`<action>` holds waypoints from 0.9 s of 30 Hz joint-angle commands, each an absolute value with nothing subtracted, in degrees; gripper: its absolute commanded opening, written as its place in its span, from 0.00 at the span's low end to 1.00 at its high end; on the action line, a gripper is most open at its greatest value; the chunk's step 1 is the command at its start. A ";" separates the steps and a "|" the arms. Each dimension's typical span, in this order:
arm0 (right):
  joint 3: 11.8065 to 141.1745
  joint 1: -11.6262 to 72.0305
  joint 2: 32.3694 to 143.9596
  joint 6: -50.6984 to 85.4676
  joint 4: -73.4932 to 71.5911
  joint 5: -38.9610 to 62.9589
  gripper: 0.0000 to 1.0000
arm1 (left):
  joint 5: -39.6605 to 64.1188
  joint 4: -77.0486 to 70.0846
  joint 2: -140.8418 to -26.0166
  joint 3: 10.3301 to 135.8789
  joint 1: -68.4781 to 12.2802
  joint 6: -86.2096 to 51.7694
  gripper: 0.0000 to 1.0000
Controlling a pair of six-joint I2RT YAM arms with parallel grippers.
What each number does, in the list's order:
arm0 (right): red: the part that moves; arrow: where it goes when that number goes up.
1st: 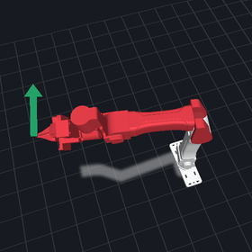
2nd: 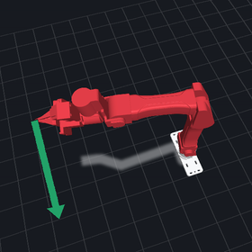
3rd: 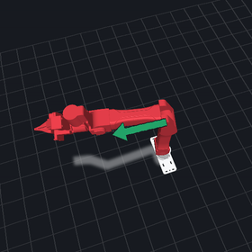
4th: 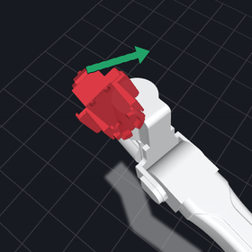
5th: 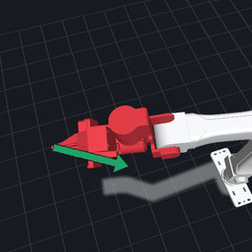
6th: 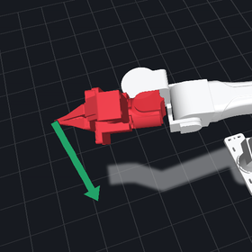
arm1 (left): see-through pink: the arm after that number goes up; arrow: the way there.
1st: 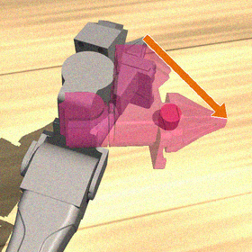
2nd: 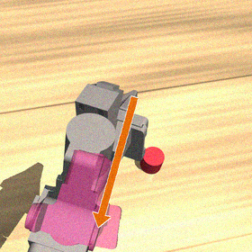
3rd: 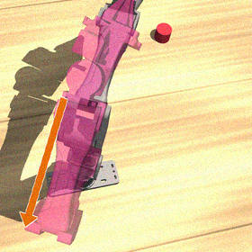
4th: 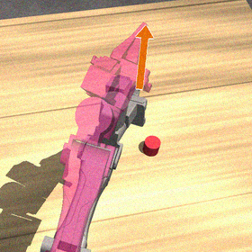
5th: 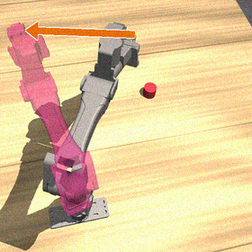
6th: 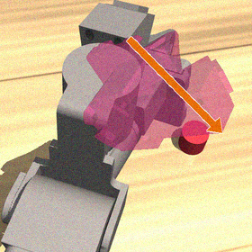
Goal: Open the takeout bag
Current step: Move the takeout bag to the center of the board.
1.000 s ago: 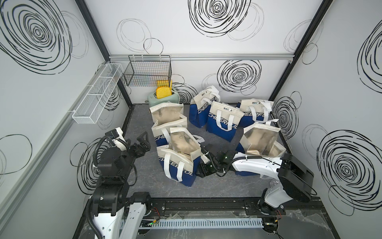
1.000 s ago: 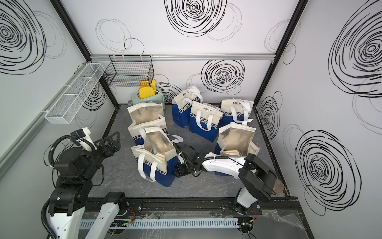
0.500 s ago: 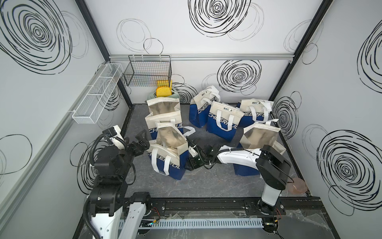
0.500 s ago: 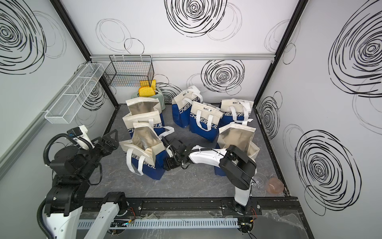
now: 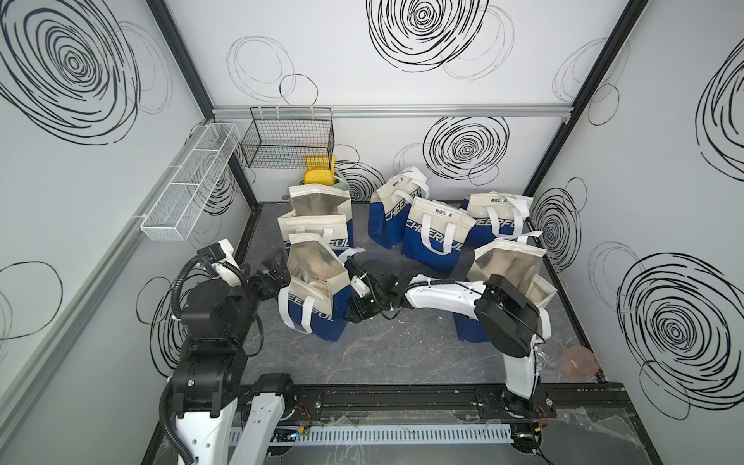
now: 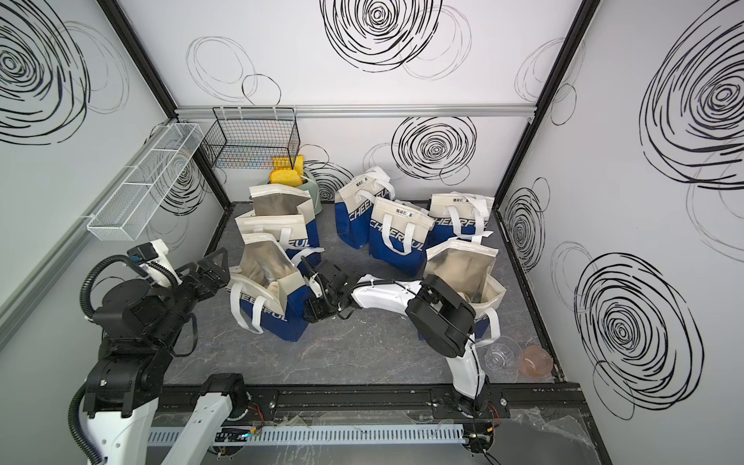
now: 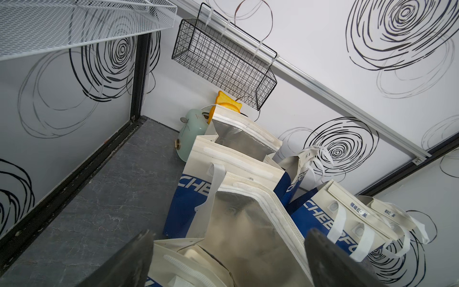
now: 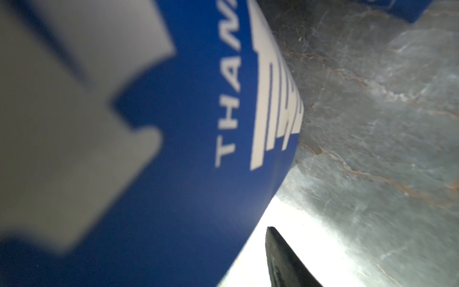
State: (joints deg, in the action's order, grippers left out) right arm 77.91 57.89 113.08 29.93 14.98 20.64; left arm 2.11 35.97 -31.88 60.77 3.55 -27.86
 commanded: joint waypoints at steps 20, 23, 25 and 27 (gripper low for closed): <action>69.60 55.65 79.63 22.86 30.53 5.41 0.65 | 21.30 23.08 -39.87 67.37 3.45 -23.61 1.00; 71.76 55.35 73.34 23.11 30.49 -0.83 0.65 | 27.32 18.83 -42.77 68.88 2.09 -24.17 0.98; 73.88 54.89 69.20 23.03 30.11 -5.38 0.65 | 29.61 17.21 -45.56 70.46 -0.56 -25.89 0.98; 75.74 54.50 65.90 22.57 29.47 -10.22 0.65 | 29.29 17.91 -48.95 73.01 -5.27 -24.72 0.98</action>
